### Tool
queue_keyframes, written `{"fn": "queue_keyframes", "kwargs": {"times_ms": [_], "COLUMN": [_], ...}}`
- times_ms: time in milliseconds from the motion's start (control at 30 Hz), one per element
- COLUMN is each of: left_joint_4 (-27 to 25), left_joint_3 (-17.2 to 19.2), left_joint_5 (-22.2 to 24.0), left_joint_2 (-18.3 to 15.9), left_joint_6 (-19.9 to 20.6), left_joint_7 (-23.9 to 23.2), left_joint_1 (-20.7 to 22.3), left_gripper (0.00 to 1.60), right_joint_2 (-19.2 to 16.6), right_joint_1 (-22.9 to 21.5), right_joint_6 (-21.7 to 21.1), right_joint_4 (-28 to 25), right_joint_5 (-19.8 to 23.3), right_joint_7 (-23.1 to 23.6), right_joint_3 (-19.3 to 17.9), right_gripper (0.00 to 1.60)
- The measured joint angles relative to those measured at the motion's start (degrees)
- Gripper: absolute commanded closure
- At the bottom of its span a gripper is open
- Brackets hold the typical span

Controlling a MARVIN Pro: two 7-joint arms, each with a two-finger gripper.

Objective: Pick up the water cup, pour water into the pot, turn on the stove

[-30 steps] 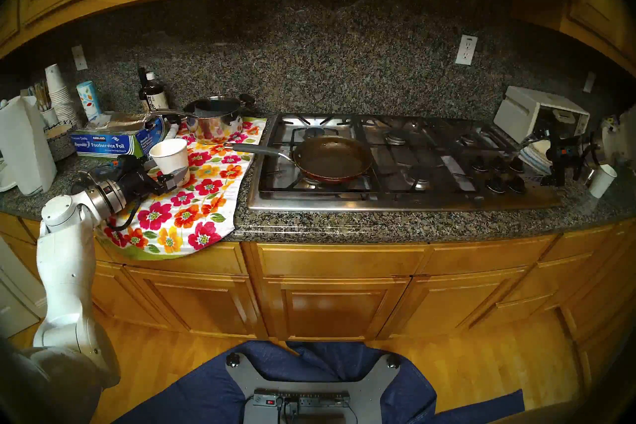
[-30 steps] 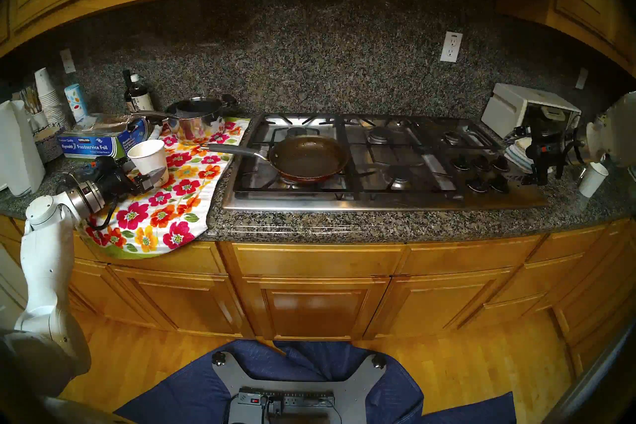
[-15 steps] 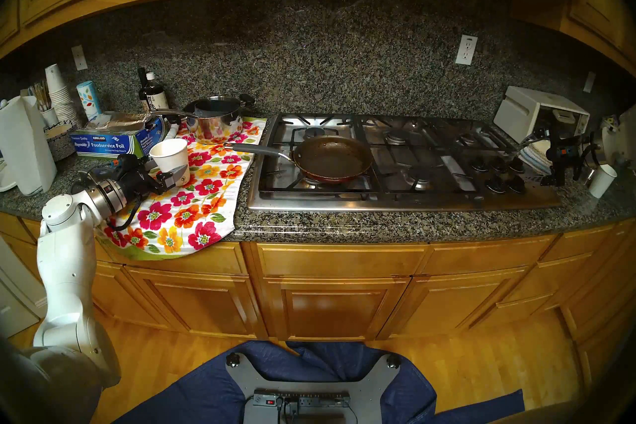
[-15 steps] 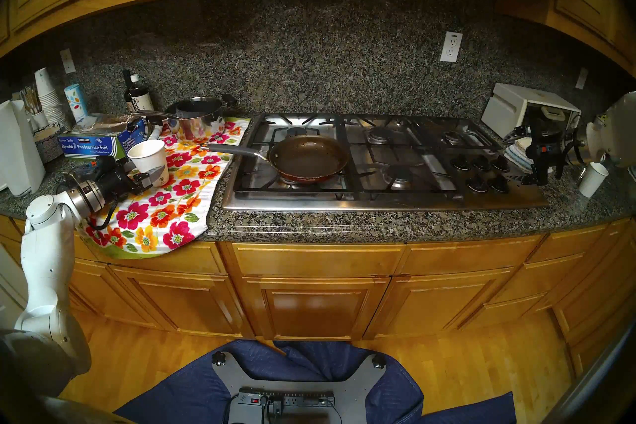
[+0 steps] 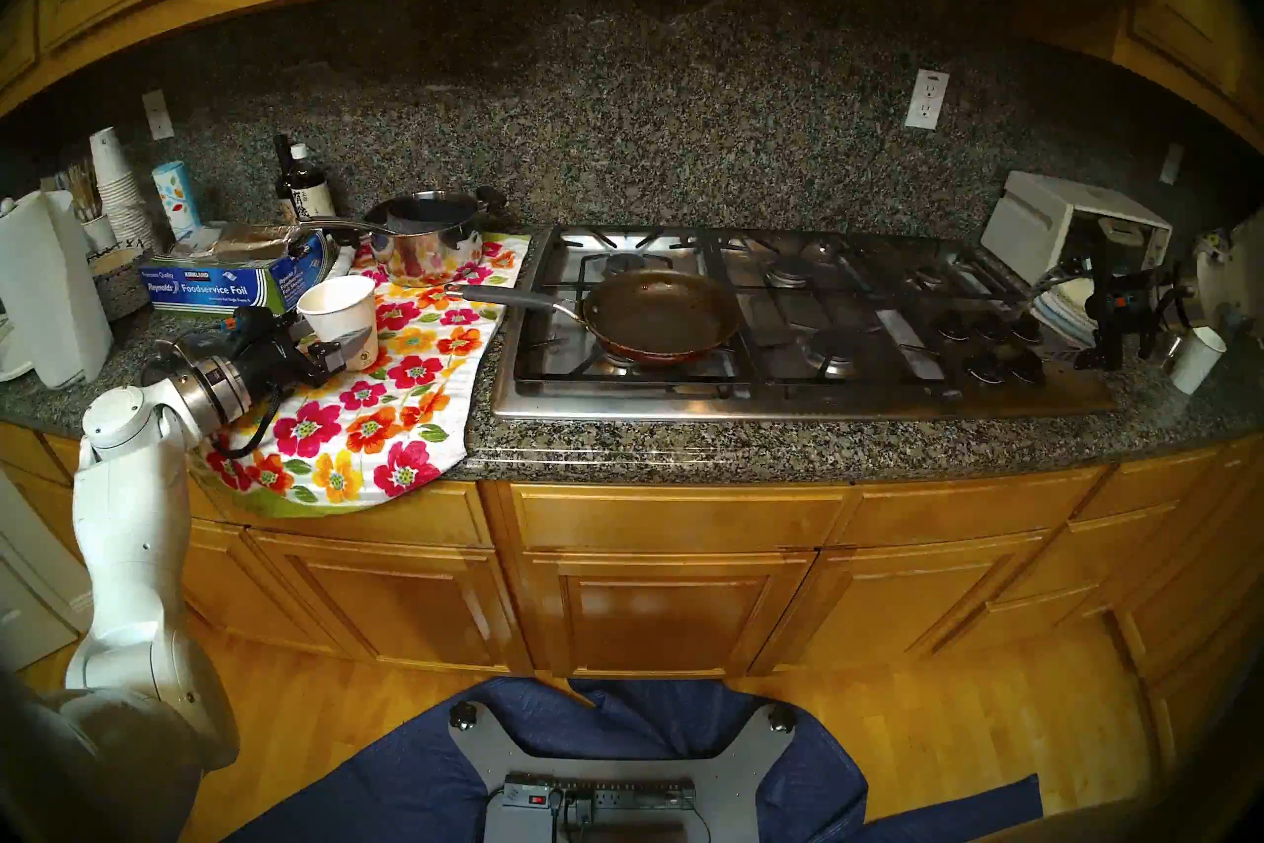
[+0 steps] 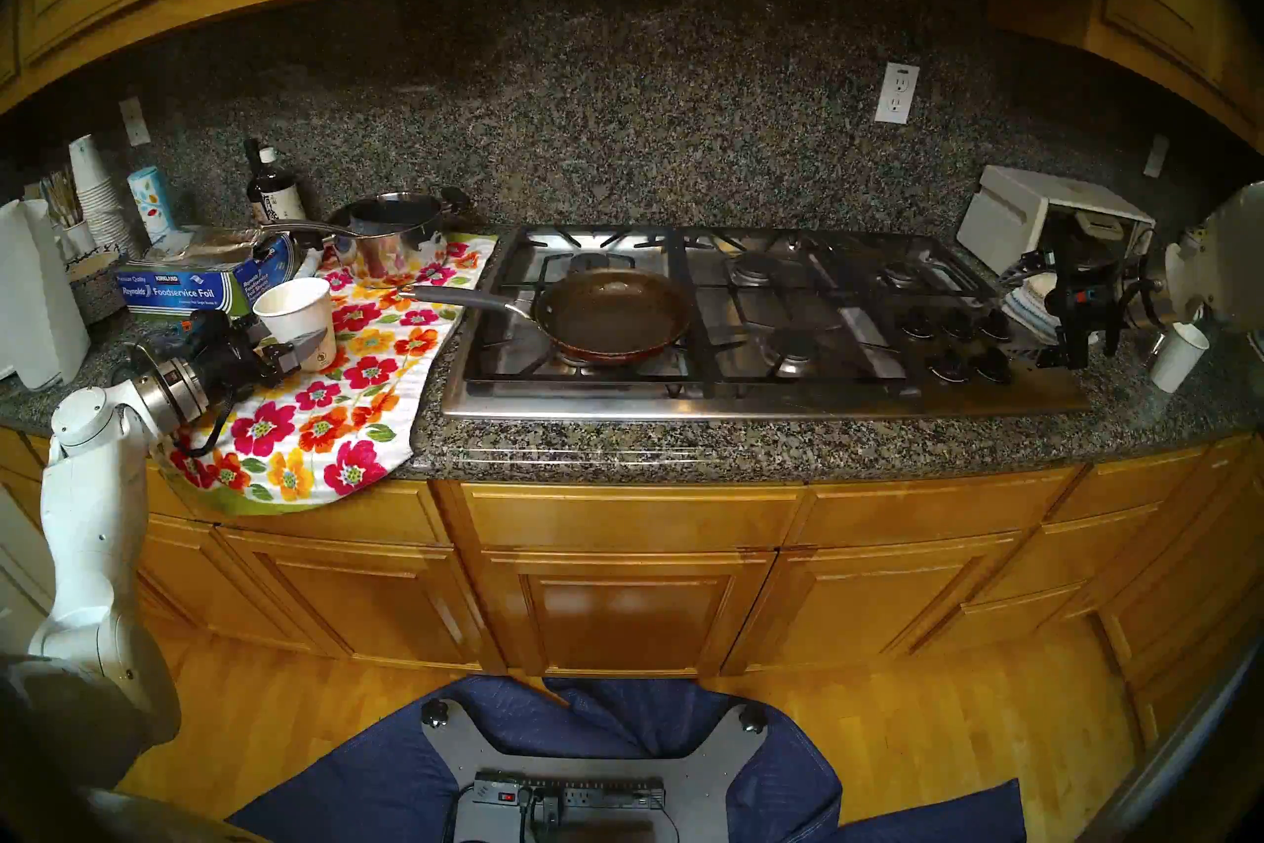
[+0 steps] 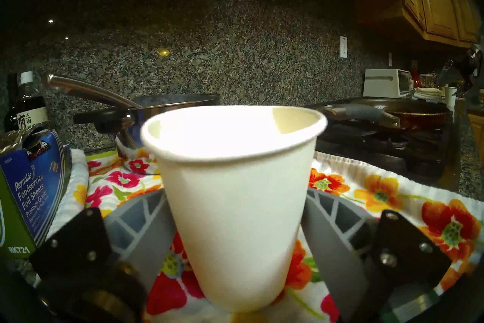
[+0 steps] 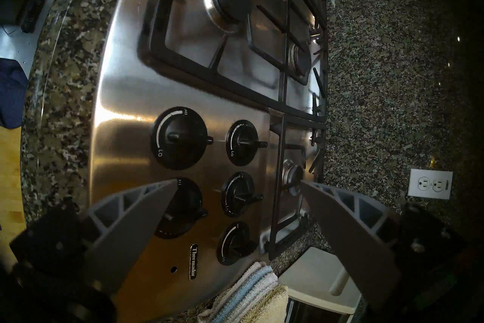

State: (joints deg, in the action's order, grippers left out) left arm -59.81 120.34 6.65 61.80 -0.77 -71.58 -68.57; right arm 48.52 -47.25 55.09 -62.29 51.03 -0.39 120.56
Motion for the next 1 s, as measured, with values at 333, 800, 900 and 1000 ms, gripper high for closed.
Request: {"fn": "queue_keyframes", "kwargs": {"times_ms": [333,800,900,1000], "left_joint_4": [-1.85,-8.02,-9.93,-11.45], "left_joint_3": [0.04,0.04,0.03,0.03], "left_joint_5": [-0.54,-0.99,-1.07,-1.16], "left_joint_2": [-0.03,0.08,0.15,0.29], "left_joint_6": [0.13,2.75,3.58,4.31], "left_joint_7": [-0.98,-2.81,-3.35,-3.63], "left_joint_1": [-0.35,-1.07,-1.45,-1.83], "left_gripper": [0.46,0.46,0.43,0.41], "right_joint_2": [0.0,0.0,0.0,-0.01], "right_joint_1": [0.0,0.0,0.0,0.0], "right_joint_6": [0.0,0.0,0.0,0.0], "right_joint_4": [0.0,0.0,0.0,0.0], "right_joint_5": [0.0,0.01,0.01,0.01], "right_joint_7": [0.01,0.03,0.03,0.03], "right_joint_3": [0.0,0.0,0.0,0.0], "right_gripper": [0.0,0.0,0.0,0.0]}}
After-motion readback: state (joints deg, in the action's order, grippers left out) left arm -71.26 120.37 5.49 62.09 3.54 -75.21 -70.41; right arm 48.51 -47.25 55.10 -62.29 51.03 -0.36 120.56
